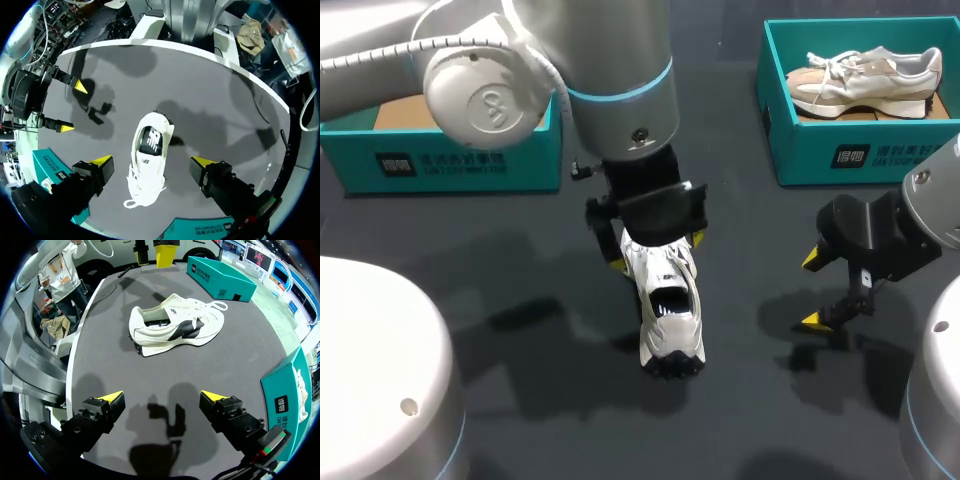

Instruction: Take the shoe out of the shoebox, open the shoe tongue, remove and reinsert the insole, then place the shoe into the shoebox

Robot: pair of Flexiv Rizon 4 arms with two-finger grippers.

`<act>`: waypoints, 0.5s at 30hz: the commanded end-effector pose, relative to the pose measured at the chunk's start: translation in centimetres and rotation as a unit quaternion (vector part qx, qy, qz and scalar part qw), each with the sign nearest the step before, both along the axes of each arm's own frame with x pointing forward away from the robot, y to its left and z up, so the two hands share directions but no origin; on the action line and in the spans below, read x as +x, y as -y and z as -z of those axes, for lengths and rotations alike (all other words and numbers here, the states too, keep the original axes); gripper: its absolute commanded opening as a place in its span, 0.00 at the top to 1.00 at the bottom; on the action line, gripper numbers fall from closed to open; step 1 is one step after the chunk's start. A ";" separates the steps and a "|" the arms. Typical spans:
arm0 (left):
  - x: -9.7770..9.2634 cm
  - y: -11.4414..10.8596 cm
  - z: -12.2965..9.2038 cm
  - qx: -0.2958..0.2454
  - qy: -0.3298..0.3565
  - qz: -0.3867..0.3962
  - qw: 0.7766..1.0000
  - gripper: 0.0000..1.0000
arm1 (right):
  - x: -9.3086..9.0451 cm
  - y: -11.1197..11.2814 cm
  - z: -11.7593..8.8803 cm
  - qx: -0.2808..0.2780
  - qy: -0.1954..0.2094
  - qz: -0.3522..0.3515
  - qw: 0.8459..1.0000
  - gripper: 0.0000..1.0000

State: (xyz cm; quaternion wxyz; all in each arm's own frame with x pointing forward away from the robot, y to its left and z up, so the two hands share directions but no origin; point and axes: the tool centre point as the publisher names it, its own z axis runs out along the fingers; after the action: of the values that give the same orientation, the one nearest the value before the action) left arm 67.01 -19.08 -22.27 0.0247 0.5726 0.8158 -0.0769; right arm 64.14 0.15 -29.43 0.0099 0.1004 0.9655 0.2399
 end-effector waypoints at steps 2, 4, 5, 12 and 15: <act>-1.5 -0.2 0.3 0.042 0.016 -0.309 0.950 0.00 | -0.2 0.0 0.0 -0.001 0.001 0.001 1.000 0.00; -1.8 -0.7 0.1 0.036 0.053 -0.339 0.939 0.00 | -0.2 0.0 0.0 -0.001 0.001 0.001 1.000 0.00; -1.8 -0.7 0.1 0.036 0.053 -0.339 0.939 0.00 | -0.2 0.0 0.0 -0.001 0.001 0.001 1.000 0.00; -1.8 -0.7 0.1 0.036 0.053 -0.339 0.939 0.00 | -0.2 0.0 0.0 -0.001 0.001 0.001 1.000 0.00; -2.1 -0.6 0.4 0.041 0.043 -0.346 0.936 0.00 | -0.2 0.0 0.0 -0.001 0.001 0.001 1.000 0.00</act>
State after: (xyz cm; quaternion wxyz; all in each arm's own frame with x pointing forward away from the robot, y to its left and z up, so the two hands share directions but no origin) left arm 65.59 -18.18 -22.47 0.0507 0.3522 0.9338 -0.0378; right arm 64.14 0.15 -29.43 0.0099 0.1004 0.9655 0.2399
